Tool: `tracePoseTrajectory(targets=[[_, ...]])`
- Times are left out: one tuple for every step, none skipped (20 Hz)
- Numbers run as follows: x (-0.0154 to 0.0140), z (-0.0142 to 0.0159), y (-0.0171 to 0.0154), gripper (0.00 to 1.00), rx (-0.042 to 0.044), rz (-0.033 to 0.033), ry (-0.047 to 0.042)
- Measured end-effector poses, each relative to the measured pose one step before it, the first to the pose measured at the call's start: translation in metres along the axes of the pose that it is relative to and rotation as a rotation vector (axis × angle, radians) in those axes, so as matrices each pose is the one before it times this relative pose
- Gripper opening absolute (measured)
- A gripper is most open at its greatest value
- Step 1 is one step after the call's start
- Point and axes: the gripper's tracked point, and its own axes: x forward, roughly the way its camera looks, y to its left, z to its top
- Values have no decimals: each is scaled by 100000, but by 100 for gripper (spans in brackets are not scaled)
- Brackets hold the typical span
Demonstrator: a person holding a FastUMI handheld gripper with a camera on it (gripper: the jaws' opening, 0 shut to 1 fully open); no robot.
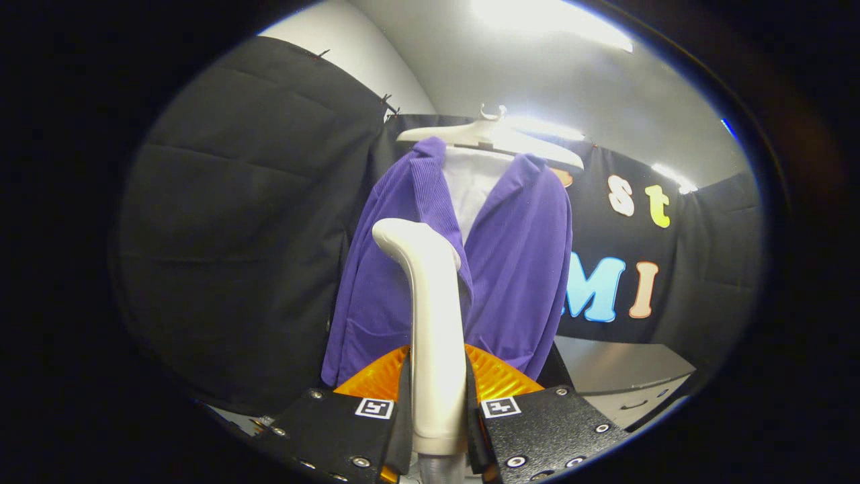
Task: Iron the clothes twice with a garment steamer, once on the left side and once on the right side.
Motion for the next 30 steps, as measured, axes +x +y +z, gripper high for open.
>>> tracePoseTrajectory(targets=[[504, 1297, 135, 33, -144, -211, -2647], [832, 1273, 84, 33, -880, -260, -2291], [424, 1018, -39, 33, -1107, -847, -1950], [474, 1067, 41, 33, -796, -884, -2049], [705, 946, -9, 33, -743, -554, -2101], [854, 850, 286, 33, -807, -47, -1577], [815, 574, -50, 33, -1194, -5, -1274], [632, 376, -125, 33, -1398, -763, -288], [359, 154, -117, 33, -699, -834, 43], [650, -4, 250, 33, -253, -82, 172], [326, -229, 153, 33, -618, -343, 745], [192, -406, -56, 33, -936, -714, 446], [12, -479, 257, 33, -2056, -7, 1160], [133, -533, 340, 33, -1235, 452, 872], [-120, -598, 418, 33, -791, 539, 1149], [-135, -556, 286, 33, -475, 320, 798], [-193, -566, 133, 33, -396, 320, 596], [81, -628, 117, 33, -476, 272, 1060], [-183, -643, 85, 33, 210, 473, 1236], [-563, -1092, 62, 33, 553, 763, 1398], [-244, -677, 208, 33, -232, 541, 1237], [-132, -550, 48, 33, -400, 110, 928], [-125, -525, 65, 33, -139, 120, 778], [-53, -642, 233, 33, -413, 319, 892], [-99, -637, 212, 33, -706, 453, 920], [-139, -566, 196, 33, -894, 317, 621], [-151, -635, 287, 33, -865, 597, 1000], [46, -877, 378, 33, -681, 1331, 2113], [-40, -978, 658, 33, -43, 1772, 2012], [37, -1127, 503, 33, -454, 1013, 2033]])
